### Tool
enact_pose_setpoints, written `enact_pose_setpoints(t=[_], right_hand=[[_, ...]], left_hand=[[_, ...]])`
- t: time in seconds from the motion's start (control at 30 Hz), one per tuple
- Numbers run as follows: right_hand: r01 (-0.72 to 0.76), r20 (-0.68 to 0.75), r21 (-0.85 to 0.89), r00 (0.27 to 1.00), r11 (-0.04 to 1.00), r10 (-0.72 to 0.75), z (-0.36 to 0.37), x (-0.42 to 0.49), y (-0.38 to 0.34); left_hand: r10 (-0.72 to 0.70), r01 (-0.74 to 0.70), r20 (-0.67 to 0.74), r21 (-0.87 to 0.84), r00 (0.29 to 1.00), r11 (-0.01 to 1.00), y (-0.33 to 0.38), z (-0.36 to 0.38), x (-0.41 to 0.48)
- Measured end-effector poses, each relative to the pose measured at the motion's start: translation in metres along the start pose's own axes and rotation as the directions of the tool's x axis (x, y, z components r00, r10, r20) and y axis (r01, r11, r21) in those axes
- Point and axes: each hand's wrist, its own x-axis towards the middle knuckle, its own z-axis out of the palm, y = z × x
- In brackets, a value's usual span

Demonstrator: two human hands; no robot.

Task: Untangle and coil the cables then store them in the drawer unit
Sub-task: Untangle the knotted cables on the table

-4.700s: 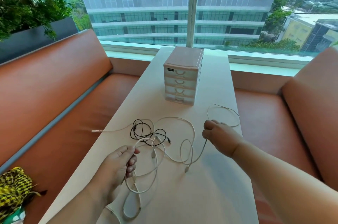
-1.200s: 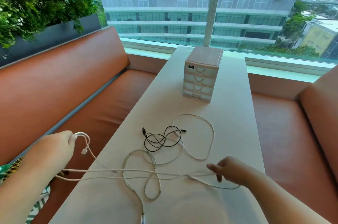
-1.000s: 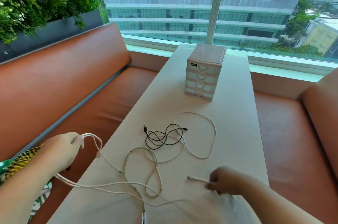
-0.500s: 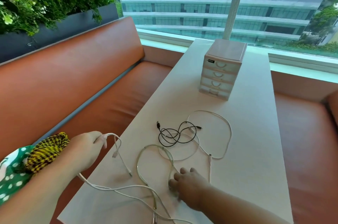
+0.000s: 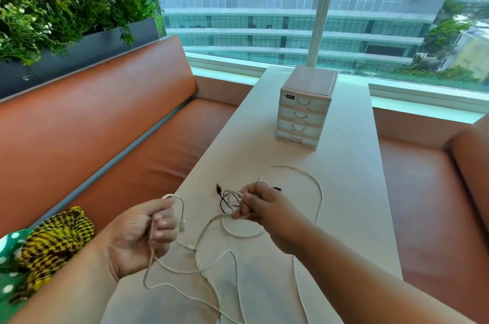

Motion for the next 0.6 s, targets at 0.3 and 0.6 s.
enact_pose_setpoints(t=[0.3,0.6], right_hand=[[0.189,0.302,-0.004,0.936,0.982,-0.179,0.003,-0.025,-0.051],[0.211,0.433,-0.443,0.901,0.871,0.002,0.002,-0.047,-0.045]], left_hand=[[0.039,-0.039,0.000,-0.060,0.999,0.997,-0.002,0.049,0.009],[0.116,-0.111,0.086,-0.054,0.990,0.992,0.009,0.060,-0.005]])
